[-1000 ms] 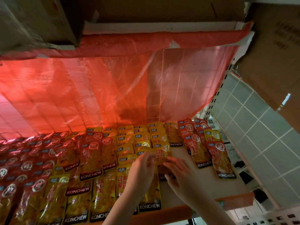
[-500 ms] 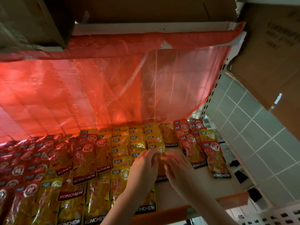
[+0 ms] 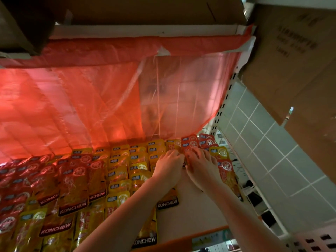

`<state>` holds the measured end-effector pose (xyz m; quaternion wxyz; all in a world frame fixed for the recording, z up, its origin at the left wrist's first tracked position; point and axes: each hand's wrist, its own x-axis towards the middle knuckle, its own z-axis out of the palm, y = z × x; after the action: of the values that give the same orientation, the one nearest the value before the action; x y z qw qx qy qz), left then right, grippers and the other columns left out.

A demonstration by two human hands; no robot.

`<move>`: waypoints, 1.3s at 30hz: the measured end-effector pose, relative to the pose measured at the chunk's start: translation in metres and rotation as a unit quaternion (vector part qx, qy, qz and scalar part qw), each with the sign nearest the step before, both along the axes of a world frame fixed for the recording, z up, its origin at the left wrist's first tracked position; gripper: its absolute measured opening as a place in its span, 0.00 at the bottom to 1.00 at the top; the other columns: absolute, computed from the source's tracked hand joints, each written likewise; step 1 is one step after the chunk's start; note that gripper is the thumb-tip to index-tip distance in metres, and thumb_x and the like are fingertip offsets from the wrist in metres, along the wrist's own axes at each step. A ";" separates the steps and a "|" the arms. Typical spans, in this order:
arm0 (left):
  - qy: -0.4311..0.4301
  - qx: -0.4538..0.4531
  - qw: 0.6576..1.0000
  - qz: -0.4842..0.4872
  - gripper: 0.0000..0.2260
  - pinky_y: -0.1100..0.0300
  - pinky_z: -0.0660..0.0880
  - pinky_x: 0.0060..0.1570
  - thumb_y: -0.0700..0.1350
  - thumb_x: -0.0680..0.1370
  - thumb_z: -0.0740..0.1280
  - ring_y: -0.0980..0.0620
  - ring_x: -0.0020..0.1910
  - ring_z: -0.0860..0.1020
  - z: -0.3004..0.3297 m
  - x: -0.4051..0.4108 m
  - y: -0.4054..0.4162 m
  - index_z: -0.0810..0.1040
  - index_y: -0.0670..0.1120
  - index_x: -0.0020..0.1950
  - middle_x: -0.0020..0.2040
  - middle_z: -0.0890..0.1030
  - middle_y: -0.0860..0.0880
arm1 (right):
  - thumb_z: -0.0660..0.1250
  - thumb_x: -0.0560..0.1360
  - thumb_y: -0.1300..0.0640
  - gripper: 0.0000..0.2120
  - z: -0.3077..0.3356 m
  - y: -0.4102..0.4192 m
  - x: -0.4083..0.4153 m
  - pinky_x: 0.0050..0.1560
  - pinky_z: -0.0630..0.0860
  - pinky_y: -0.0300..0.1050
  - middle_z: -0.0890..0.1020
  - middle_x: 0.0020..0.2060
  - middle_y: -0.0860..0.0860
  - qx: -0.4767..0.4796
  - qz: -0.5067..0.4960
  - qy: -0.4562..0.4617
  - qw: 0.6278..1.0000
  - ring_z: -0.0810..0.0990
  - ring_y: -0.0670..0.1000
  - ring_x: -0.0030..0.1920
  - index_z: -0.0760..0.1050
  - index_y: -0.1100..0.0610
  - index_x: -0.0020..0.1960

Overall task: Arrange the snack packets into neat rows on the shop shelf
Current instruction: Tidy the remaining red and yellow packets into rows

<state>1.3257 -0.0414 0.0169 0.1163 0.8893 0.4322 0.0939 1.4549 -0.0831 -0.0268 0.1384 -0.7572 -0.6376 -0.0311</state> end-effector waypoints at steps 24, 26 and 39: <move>-0.133 -0.033 0.985 0.106 0.08 0.62 0.68 0.36 0.40 0.77 0.61 0.52 0.36 0.72 -0.006 0.016 0.015 0.72 0.45 0.38 0.38 0.75 0.49 | 0.53 0.72 0.42 0.24 -0.014 -0.002 0.007 0.63 0.64 0.51 0.74 0.64 0.46 0.088 -0.040 0.093 0.991 0.70 0.51 0.65 0.72 0.49 0.63; -0.178 -0.031 0.976 0.118 0.10 0.63 0.62 0.32 0.38 0.76 0.62 0.52 0.34 0.70 -0.005 0.016 0.015 0.69 0.45 0.35 0.34 0.71 0.51 | 0.53 0.71 0.42 0.25 -0.014 -0.002 0.007 0.63 0.65 0.51 0.73 0.64 0.46 0.084 -0.040 0.096 0.991 0.70 0.51 0.65 0.71 0.49 0.64; -0.270 0.155 0.950 0.011 0.03 0.64 0.66 0.23 0.41 0.75 0.65 0.57 0.26 0.71 0.016 -0.006 -0.019 0.74 0.44 0.40 0.33 0.76 0.51 | 0.48 0.79 0.38 0.30 0.035 -0.009 -0.003 0.54 0.77 0.50 0.83 0.49 0.56 0.087 0.025 0.652 0.753 0.81 0.55 0.51 0.78 0.60 0.56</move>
<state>1.3195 -0.0604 0.0328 0.0886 0.8330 0.3748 0.3972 1.4515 -0.0924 0.0084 0.5869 -0.5623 -0.4058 0.4180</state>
